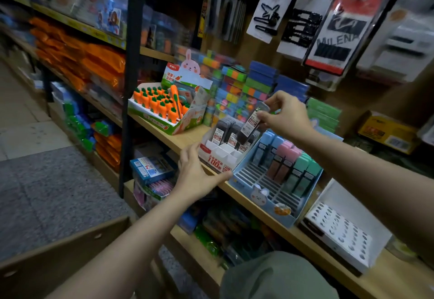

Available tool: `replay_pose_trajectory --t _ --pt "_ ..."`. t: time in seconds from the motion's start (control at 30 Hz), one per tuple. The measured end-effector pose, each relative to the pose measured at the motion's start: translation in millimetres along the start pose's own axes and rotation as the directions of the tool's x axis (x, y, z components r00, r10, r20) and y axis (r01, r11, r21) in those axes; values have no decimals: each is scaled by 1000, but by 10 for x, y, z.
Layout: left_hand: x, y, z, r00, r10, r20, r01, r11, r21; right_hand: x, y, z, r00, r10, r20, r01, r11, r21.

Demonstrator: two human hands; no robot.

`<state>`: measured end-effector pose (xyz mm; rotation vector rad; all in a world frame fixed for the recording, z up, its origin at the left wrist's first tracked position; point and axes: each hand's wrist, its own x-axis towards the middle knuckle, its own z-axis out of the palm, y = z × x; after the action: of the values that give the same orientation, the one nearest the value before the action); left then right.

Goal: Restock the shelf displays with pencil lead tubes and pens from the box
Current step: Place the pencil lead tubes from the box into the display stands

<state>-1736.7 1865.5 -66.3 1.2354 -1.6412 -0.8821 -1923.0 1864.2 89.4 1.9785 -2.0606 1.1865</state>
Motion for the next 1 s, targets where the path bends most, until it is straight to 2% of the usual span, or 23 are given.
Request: replay_pose_trajectory --t 0.1,0.17,0.4,0.53,0.6,0.67,0.73,0.87,0.93,1.0 --pt "165 20 53 998 -69 -4 69 997 -17 100 9 184 999 2 43 -2 1000 13" --pt "230 15 94 998 -67 15 68 997 -24 148 13 296 998 2 68 -6 999 53" --pt "370 -29 263 999 -45 -1 44 995 -93 299 -39 580 991 -127 35 126 992 17" --pt "397 -68 336 998 -19 -65 14 996 -86 289 -91 749 972 -215 92 223 970 -92" --pt "395 -82 350 995 -6 -95 0 998 -67 268 -112 810 961 -247 125 268 942 -204" --pt "393 -79 350 995 3 -102 -8 999 -48 250 -103 860 955 -254 155 292 903 -316" --pt "391 -76 350 995 14 -102 -19 999 -46 213 -94 904 951 -258 173 304 887 -347" --pt "367 -65 338 994 19 -108 -22 999 -26 165 -78 909 935 -278 220 340 878 -336" --pt "353 -38 313 996 9 -86 -12 999 -31 150 -66 821 939 -257 229 313 914 -259" --pt "315 1 269 998 -6 -57 4 999 -36 110 -48 693 961 -219 170 244 959 -143"
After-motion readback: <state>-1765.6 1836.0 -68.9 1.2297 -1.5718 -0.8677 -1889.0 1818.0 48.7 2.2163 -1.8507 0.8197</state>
